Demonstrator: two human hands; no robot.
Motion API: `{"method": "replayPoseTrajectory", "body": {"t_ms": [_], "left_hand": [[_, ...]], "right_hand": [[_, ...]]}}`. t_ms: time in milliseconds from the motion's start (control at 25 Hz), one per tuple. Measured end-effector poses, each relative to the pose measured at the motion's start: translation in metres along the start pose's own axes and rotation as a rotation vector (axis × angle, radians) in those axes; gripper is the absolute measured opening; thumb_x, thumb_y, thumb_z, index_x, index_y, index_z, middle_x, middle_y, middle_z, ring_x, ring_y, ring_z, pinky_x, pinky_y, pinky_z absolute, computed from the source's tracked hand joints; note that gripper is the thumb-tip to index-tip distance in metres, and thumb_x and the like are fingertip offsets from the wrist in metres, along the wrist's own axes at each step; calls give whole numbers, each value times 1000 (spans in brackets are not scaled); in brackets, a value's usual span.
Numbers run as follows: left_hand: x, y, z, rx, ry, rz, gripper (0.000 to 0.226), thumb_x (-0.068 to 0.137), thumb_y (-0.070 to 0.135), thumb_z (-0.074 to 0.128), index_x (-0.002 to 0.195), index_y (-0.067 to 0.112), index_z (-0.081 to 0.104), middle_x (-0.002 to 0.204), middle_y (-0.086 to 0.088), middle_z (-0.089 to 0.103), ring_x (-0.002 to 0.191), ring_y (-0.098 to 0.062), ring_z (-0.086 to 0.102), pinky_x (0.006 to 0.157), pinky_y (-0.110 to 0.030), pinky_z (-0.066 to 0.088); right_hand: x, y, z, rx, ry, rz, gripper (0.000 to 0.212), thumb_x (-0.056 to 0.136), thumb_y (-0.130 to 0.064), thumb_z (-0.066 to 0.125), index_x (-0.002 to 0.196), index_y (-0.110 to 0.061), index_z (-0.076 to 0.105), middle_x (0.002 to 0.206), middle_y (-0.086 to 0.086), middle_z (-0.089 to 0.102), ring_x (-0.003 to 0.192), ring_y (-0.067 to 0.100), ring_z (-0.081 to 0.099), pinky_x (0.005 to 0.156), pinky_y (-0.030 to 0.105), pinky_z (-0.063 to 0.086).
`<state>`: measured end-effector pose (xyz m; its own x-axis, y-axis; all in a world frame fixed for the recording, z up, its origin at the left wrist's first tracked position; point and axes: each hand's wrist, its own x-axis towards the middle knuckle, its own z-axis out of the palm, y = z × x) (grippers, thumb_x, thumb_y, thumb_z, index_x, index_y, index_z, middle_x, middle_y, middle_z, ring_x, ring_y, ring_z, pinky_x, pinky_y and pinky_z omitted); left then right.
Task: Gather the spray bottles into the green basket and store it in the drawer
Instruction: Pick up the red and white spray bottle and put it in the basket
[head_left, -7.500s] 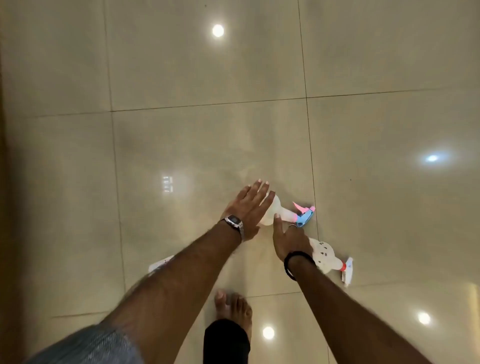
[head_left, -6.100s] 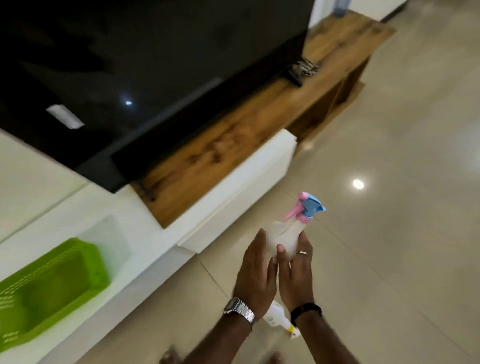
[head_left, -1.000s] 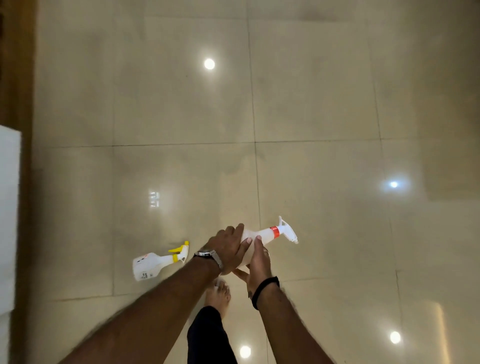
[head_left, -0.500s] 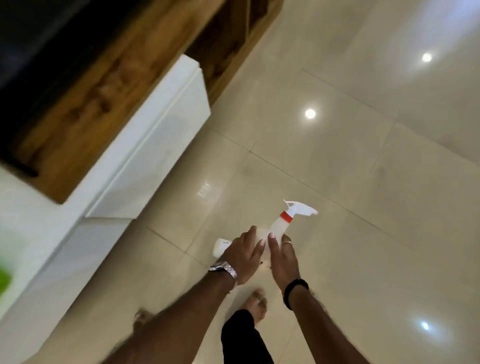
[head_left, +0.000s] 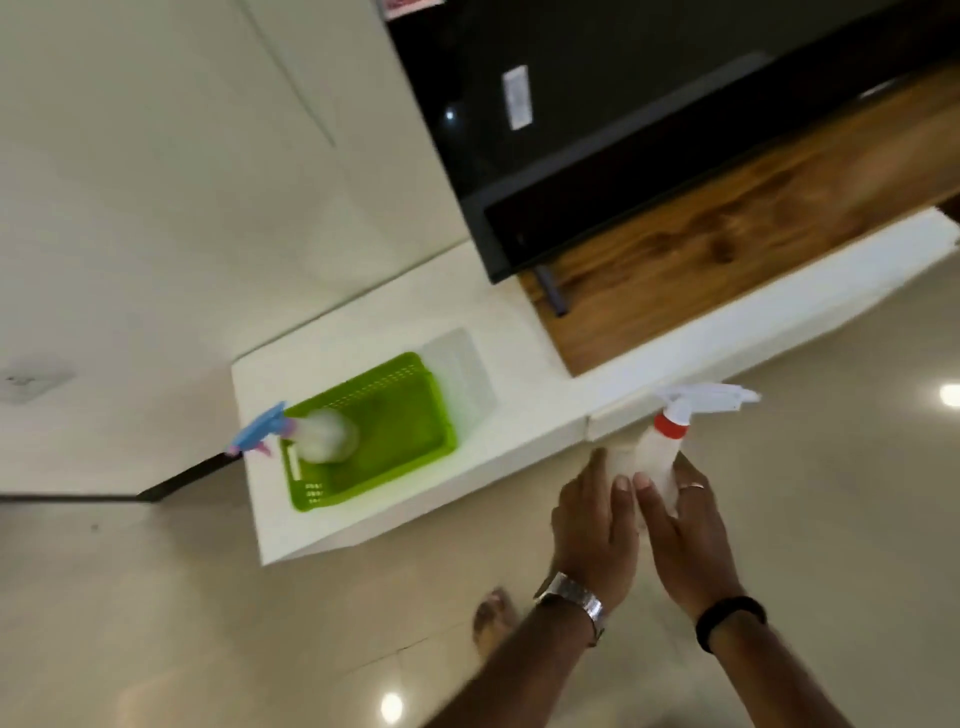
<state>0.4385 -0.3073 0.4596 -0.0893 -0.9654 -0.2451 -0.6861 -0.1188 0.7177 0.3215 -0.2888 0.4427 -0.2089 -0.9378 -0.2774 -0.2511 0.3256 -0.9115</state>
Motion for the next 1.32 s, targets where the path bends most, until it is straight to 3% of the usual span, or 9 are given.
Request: {"method": "replayPoseTrajectory", "body": {"t_ms": [200,400,480,600,720,920,1160,1240,1320], "left_hand": [[27,-74,-127,-136,257,-75,52,104,30,37,153,13,40,152,-5,52,138,-21,49,115,-28,35],[55,-146,-209,-264,379,-171,51,105,30,31,151,11,40,152,-5,50,141,-18,46,119,-40,39],[66,-167,-222,-332,372,-222,45,108,27,33,150,13,41,149,-5,54,137,-19,49,117,-43,40],[83,-193,-227,-406,274,-288,40,109,20,37,147,10,42,144,-9,55,135,-23,51,117,-44,39],[91,-203,-223,-404,225,-331,43,107,16,39,149,7,38,148,-11,47,139,-24,45,119,-40,34],[88,-209,-213,-378,209,-362,37,106,17,40,139,1,43,148,-15,41,131,-27,46,112,-42,42],[85,-220,-206,-289,180,-343,52,107,21,39,156,7,29,168,-10,15,153,-22,25,120,-26,27],[85,-222,-205,-283,177,-344,51,107,20,40,155,8,29,168,-11,15,152,-24,26,120,-27,29],[85,-222,-204,-284,174,-351,52,107,21,40,155,8,29,168,-11,14,153,-25,25,119,-25,26]], "right_hand": [[38,-79,134,-61,-187,-189,49,98,-43,58,143,-25,49,135,-2,57,126,14,57,104,36,50],[68,-116,247,-138,-340,-299,50,99,-46,56,143,-28,42,138,-10,49,128,-4,47,102,6,38],[77,-117,275,-186,-369,-321,48,99,-39,57,143,-27,41,137,-7,48,127,-4,48,105,11,39],[91,-107,306,-318,-388,-333,51,99,-20,61,146,-9,44,144,9,48,135,22,48,113,34,41],[104,-94,324,-421,-388,-305,54,97,-18,62,146,-5,44,145,13,47,136,29,48,114,43,42],[117,-82,341,-415,-349,-230,51,95,-21,67,140,-7,47,139,12,50,126,27,56,107,39,48],[125,-73,352,-409,-331,-216,55,94,-37,69,139,-9,53,137,7,57,123,18,55,104,21,38],[126,-72,353,-406,-333,-215,57,93,-38,69,139,-8,53,139,8,57,126,21,55,106,23,39],[125,-74,353,-400,-330,-205,57,93,-37,69,138,-7,54,137,10,58,125,24,57,110,36,46]]}}
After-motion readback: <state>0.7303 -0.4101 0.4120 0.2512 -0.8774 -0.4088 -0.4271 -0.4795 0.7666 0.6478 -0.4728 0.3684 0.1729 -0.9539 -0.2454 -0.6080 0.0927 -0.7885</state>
